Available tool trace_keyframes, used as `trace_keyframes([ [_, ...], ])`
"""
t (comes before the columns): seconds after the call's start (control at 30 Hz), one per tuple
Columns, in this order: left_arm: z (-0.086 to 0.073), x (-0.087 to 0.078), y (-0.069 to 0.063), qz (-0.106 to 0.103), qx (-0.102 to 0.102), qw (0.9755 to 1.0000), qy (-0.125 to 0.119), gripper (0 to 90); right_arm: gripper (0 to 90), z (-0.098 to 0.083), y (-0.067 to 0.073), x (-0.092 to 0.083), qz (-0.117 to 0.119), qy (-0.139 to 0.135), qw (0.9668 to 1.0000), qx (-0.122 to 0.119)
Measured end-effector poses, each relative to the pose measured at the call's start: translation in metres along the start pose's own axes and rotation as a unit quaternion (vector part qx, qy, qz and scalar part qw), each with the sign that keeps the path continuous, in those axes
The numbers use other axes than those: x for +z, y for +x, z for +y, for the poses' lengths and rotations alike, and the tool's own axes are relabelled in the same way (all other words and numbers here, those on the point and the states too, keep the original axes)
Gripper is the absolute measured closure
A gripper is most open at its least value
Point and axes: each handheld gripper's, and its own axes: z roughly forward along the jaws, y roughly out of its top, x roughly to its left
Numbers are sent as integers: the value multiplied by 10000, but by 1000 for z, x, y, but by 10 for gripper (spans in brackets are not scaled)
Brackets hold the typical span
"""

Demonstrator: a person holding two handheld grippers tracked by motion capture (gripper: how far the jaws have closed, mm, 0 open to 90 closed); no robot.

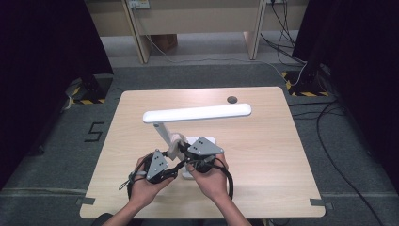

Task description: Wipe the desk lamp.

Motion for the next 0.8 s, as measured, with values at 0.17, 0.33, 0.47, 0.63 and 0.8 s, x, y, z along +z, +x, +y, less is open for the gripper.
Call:
trace_keyframes([
  [0.17,-1,0,0,-16,4,10000,-17,446,844,-4,-1,1,-6,45,10000,24],
  [0.33,-1,0,0,-34,-4,10000,-21,438,844,-5,-1,1,-22,58,10000,57],
  [0.47,-1,-2,1,-121,-29,9999,-50,427,844,-7,-1,1,-28,73,10000,53],
  [0.63,4,-10,2,-182,-28,9998,-22,384,843,-9,-2,1,-28,106,9999,71],
  [0.8,13,-31,4,-207,68,9997,80,345,842,-10,-2,1,-31,75,9999,111],
])
